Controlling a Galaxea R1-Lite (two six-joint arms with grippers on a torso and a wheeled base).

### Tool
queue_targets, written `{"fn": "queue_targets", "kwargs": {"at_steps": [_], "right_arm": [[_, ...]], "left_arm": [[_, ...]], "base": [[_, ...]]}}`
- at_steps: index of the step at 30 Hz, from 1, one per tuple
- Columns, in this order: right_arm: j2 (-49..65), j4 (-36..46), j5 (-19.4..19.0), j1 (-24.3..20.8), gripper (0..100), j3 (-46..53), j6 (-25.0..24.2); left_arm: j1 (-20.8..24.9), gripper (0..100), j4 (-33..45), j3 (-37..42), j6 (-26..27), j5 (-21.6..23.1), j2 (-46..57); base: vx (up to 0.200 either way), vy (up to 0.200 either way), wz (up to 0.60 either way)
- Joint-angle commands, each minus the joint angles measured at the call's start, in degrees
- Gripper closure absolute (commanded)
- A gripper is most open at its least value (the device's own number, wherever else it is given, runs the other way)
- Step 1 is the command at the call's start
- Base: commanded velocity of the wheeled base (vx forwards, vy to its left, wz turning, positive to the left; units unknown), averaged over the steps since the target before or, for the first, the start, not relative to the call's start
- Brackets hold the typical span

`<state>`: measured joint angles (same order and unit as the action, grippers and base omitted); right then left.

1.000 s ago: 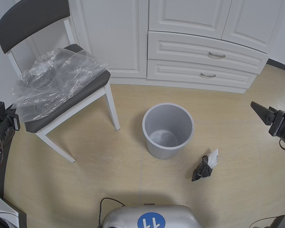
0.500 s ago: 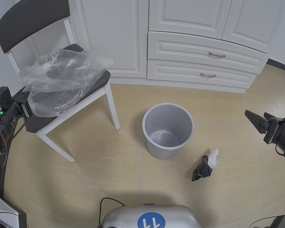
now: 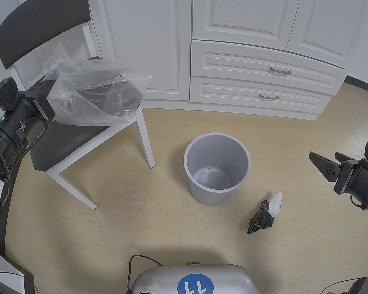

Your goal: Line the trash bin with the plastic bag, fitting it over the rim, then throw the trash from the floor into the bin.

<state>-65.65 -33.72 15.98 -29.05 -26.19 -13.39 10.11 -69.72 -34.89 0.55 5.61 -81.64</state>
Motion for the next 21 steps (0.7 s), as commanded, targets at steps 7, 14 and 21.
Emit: {"fn": "queue_targets", "kwargs": {"at_steps": [7, 14, 21], "right_arm": [[0.52, -0.03, 0.28, -2.59, 0, 2.02, -0.06], [1.31, -0.03, 0.19, -4.7, 0, 2.19, -0.5], [-0.54, -0.03, -0.34, -6.46, 0, -1.24, 1.26]], "left_arm": [[11.95, 100, -3.14, 0.79, -5.91, -7.1, 1.66], [17.58, 100, -5.78, 0.88, -6.17, -8.07, 2.19], [24.26, 100, -5.87, 0.61, -6.09, -8.6, 2.19]], "base": [[0.0, 0.0, 0.0], [0.0, 0.0, 0.0], [0.0, 0.0, 0.0]]}}
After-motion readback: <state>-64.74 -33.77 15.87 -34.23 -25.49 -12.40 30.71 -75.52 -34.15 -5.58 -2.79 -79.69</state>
